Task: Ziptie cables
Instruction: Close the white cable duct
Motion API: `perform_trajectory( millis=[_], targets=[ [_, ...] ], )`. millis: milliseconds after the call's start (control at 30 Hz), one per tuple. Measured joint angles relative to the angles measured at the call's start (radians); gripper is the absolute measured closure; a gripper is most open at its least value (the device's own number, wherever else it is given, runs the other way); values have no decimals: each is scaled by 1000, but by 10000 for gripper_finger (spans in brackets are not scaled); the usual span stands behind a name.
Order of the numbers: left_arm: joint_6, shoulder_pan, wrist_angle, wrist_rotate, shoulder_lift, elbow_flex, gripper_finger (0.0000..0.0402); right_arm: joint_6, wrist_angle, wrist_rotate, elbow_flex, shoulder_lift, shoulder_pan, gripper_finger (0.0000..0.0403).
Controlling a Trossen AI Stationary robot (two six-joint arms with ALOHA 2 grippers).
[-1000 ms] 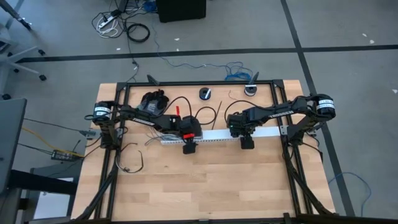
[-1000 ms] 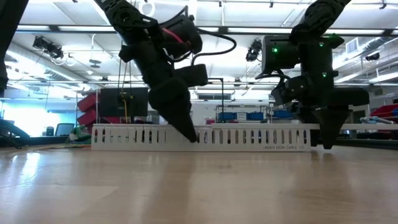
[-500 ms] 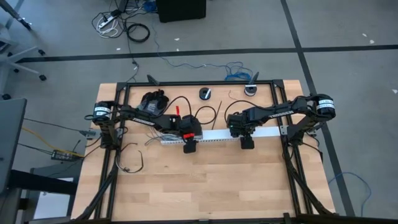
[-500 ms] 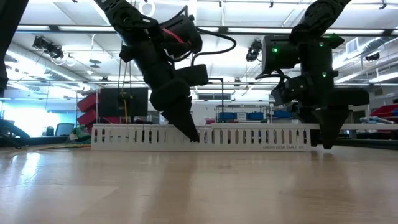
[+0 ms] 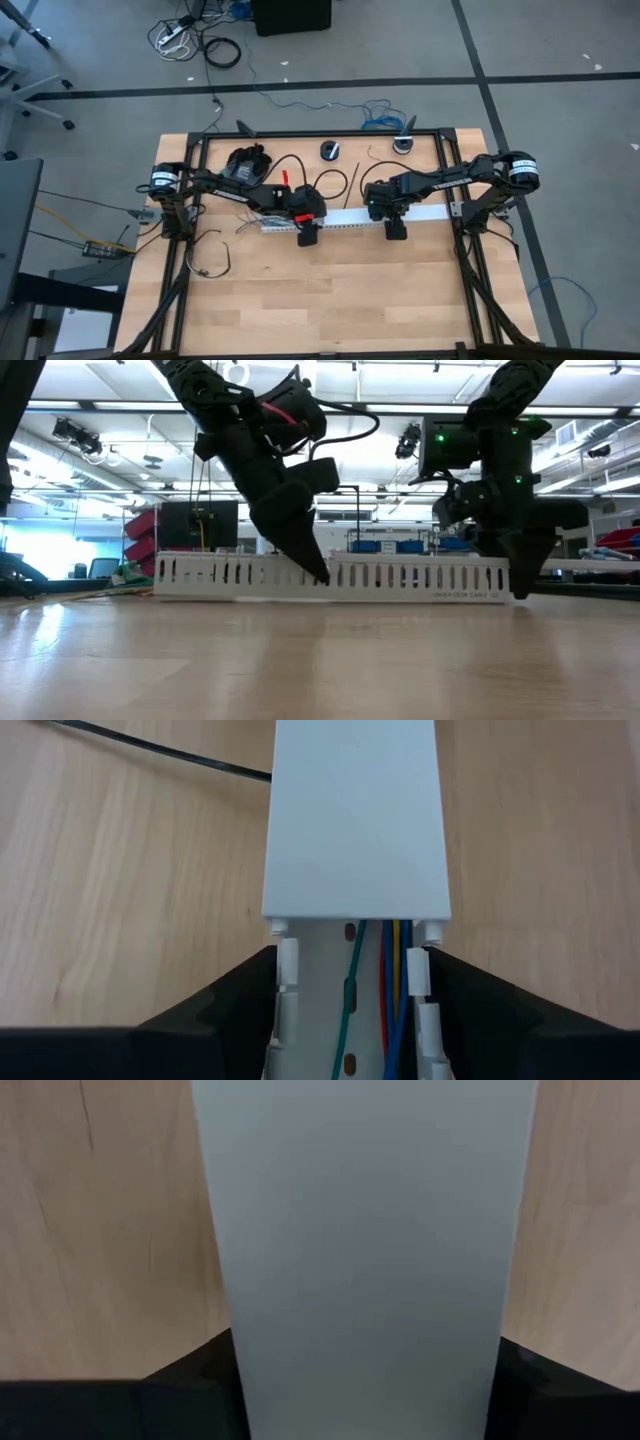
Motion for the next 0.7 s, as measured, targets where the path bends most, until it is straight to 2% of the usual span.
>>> perform_trajectory(
  millis=[367, 700],
  targets=[
    [0, 0, 36, -1, 0, 0, 173, -5, -2, 0, 0, 0, 0, 174],
    [39, 0, 1, 18, 0, 3, 107, 7, -7, -7, 2, 0, 0, 174]
  ],
)
